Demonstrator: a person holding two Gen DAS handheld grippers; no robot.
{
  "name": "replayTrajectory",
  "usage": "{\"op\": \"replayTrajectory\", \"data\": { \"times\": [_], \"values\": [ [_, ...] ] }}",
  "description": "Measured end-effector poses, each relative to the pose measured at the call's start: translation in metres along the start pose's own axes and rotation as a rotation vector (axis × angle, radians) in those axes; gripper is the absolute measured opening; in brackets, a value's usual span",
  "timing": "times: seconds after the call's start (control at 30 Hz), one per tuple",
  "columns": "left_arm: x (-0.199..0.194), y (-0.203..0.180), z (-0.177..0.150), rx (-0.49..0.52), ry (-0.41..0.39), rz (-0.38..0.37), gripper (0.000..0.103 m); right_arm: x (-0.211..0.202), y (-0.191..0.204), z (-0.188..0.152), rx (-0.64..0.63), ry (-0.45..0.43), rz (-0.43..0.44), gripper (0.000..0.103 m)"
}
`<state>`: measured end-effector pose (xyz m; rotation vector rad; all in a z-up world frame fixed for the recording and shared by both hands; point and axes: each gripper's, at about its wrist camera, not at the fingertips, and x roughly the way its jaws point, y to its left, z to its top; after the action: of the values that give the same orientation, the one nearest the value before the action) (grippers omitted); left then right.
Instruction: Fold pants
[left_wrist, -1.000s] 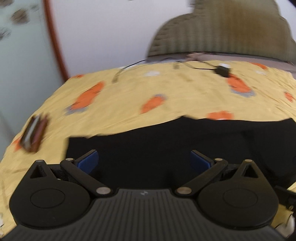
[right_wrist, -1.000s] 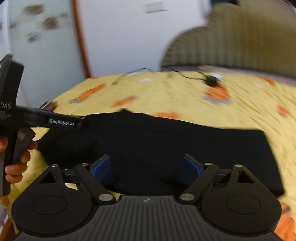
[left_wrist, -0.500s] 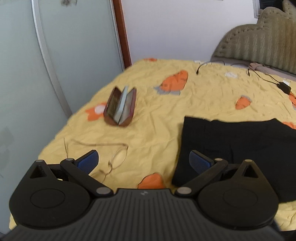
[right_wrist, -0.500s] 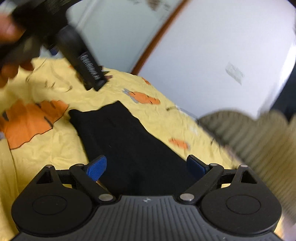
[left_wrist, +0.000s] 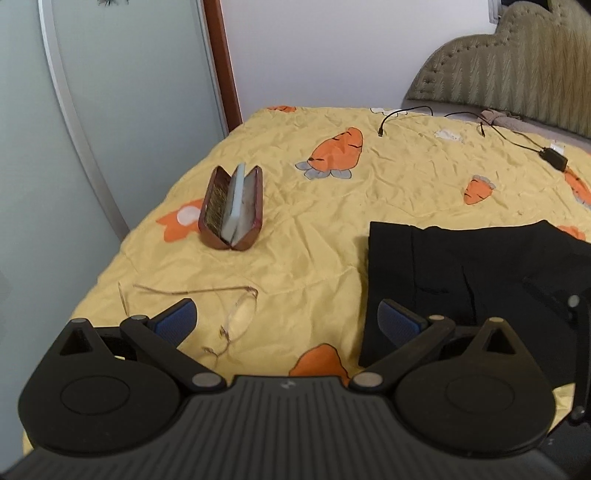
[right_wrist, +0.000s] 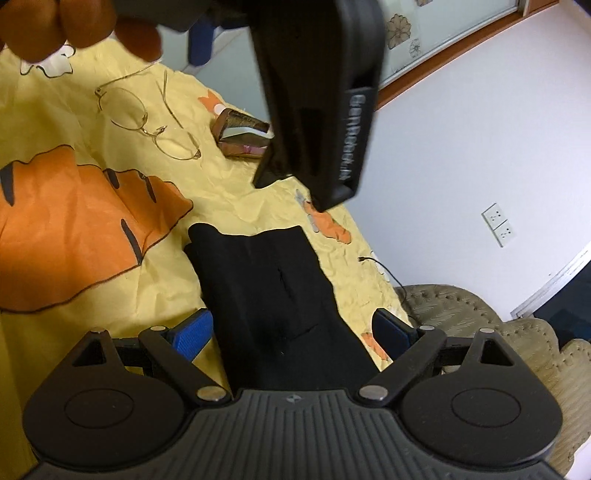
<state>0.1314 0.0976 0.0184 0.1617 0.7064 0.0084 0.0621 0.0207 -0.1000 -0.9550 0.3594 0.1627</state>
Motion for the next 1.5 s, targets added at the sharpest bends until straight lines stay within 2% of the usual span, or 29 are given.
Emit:
{"op": "replayTrajectory", "data": {
  "times": [0.1,0.17,0.2,0.23,0.33,0.37,0.43,0.57,0.6,0.63,0.73,0.8,0.9,1.03,1.13,1.2,1.23,1.37,1.5],
  "values": [
    [0.000,0.000,0.002,0.004,-0.003,0.007,0.103,0.007,0.000,0.001,0.012,-0.001,0.056,0.090],
    [0.000,0.003,0.003,-0.012,-0.003,-0.005,0.103,0.013,0.001,0.002,0.008,-0.001,0.068,0.080],
    [0.000,0.004,0.003,-0.019,-0.001,-0.010,0.103,0.015,0.002,0.003,0.003,0.001,0.071,0.071],
    [0.000,0.005,0.003,-0.022,-0.001,-0.009,0.103,0.018,0.004,0.003,-0.002,0.006,0.065,0.067],
    [0.001,0.006,0.004,-0.018,-0.003,0.004,0.103,0.022,0.012,0.002,-0.026,0.012,0.032,0.067],
    [0.002,0.006,0.005,-0.015,-0.001,0.009,0.103,0.022,0.016,0.002,-0.035,-0.020,0.021,0.067],
    [0.004,0.006,0.005,-0.014,0.008,0.021,0.103,0.021,0.023,0.003,-0.069,-0.028,0.011,0.056],
    [0.008,0.009,0.004,-0.031,0.021,0.025,0.103,0.021,0.029,0.005,-0.113,-0.033,0.007,0.048],
    [0.008,0.010,0.004,-0.037,0.025,0.019,0.103,0.022,0.030,0.005,-0.126,-0.033,0.006,0.041],
    [0.008,0.011,0.004,-0.042,0.030,0.010,0.103,0.023,0.032,0.004,-0.142,-0.028,0.017,0.026],
    [0.008,0.013,0.004,-0.058,0.039,-0.016,0.103,0.025,0.032,0.004,-0.116,-0.016,0.052,0.013],
    [0.008,0.015,0.006,-0.066,0.048,-0.036,0.103,0.023,0.021,0.004,-0.037,-0.023,0.070,0.011],
    [0.010,0.021,0.008,-0.102,0.081,-0.078,0.103,0.023,-0.015,0.003,0.198,-0.019,0.156,0.010],
    [0.018,0.035,0.009,-0.224,0.170,-0.251,0.103,0.029,-0.061,-0.006,0.468,-0.005,0.255,0.010],
    [0.026,0.043,0.005,-0.353,0.229,-0.384,0.103,0.035,-0.083,-0.018,0.614,0.003,0.326,0.010],
    [0.035,0.044,0.002,-0.431,0.277,-0.451,0.103,0.038,-0.090,-0.023,0.666,0.006,0.352,0.010],
    [0.039,0.042,0.001,-0.447,0.292,-0.458,0.103,0.038,-0.091,-0.024,0.675,0.007,0.357,0.010],
    [0.051,0.027,-0.002,-0.418,0.330,-0.409,0.103,0.039,-0.093,-0.025,0.665,0.003,0.350,0.010],
    [0.065,0.031,-0.008,-0.517,0.369,-0.447,0.103,0.039,-0.093,-0.028,0.662,0.004,0.354,0.010]
  ]
}}
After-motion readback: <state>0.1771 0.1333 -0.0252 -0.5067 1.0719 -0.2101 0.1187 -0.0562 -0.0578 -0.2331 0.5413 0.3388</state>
